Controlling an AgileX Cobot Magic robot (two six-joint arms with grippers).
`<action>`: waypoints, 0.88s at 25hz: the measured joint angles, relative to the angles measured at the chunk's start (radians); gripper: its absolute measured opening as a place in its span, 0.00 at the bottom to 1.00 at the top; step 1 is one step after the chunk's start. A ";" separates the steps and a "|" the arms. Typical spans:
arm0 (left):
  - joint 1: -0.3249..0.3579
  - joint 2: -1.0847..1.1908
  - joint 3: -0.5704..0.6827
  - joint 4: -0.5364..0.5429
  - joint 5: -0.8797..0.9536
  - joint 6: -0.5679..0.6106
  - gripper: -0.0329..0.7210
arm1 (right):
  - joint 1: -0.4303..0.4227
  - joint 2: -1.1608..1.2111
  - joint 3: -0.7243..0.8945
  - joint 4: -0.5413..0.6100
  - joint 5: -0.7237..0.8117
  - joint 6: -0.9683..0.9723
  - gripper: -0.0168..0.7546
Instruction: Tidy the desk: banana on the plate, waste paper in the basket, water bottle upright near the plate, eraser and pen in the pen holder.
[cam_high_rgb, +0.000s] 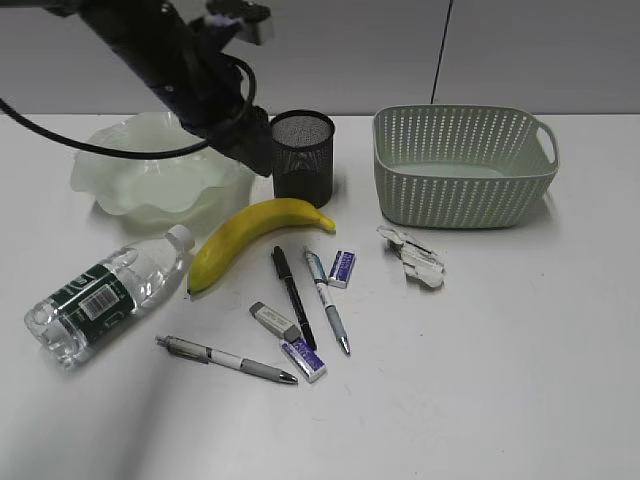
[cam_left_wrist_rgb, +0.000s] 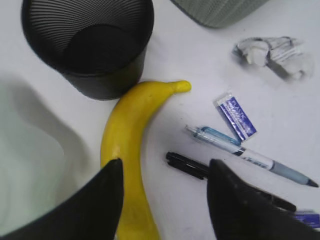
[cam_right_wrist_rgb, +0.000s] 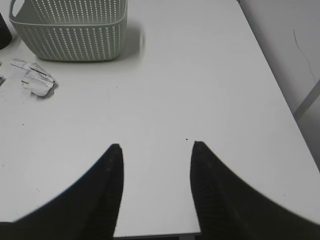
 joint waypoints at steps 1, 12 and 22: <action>-0.014 0.035 -0.040 0.033 0.020 -0.003 0.58 | 0.000 0.000 0.000 0.000 0.000 0.000 0.49; -0.061 0.231 -0.156 0.213 0.051 -0.013 0.60 | 0.000 0.000 0.000 0.000 0.000 0.000 0.49; -0.065 0.282 -0.162 0.260 -0.065 -0.013 0.61 | 0.000 0.000 0.000 0.000 0.000 0.000 0.49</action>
